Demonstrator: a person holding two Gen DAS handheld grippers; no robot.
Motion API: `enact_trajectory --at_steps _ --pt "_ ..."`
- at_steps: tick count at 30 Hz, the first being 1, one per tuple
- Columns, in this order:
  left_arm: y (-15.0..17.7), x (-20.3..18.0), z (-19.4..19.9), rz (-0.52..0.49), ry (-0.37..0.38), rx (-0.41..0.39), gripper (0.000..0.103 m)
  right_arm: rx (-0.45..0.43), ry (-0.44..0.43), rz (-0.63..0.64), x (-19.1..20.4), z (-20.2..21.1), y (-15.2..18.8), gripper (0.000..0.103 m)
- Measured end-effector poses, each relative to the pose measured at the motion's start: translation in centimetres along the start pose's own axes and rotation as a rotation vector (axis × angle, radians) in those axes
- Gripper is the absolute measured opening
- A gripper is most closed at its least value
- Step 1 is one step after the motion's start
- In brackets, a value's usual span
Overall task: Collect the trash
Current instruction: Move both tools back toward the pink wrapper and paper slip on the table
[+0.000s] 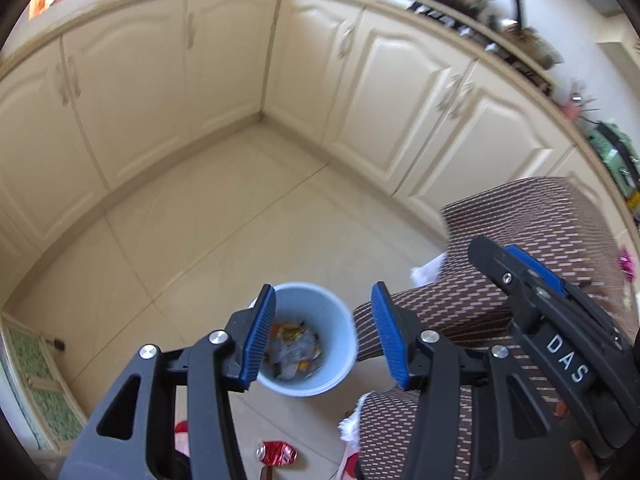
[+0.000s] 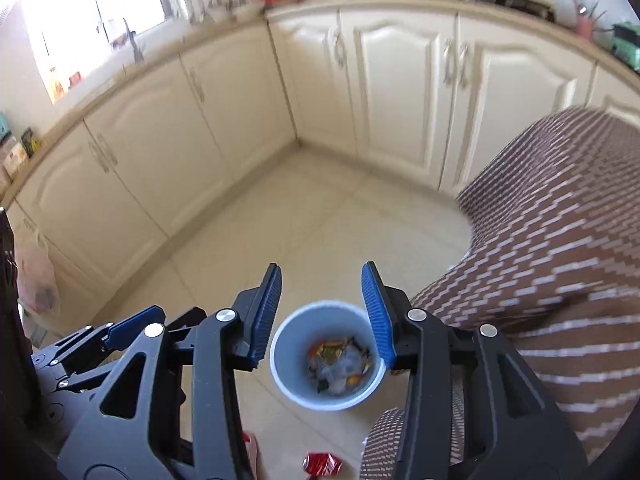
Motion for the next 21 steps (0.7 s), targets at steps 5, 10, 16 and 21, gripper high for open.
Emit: enact_trajectory --at_steps 5,10,16,21 --pt "-2.3 -6.7 4.7 -0.102 0.079 -0.112 0.056 -0.152 0.039 -0.043 -3.8 8.3 -2.7 0.044" --pt "-3.5 -16.1 7.6 -0.234 0.185 -0.165 0.056 -0.267 0.115 -0.124 -10.5 15.0 -4.2 0.046" --pt "-3.5 -29.5 8.8 -0.438 0.331 -0.161 0.057 -0.346 0.243 -0.257 -20.6 21.3 -4.6 0.046" --pt "-3.6 -38.9 9.1 -0.598 0.379 -0.155 0.057 -0.385 0.325 -0.347 -27.5 25.4 -5.1 0.046"
Point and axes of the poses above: each gripper's, at about its wrist camera, not at the fingertips, and z roughly against the way its jaws point, x to its left, y to its underside, the point moved 5 cm from there along -z, roughly the way its jaws point, and after that the axes turned 11 degrees about -z, right-handed, at the moved point
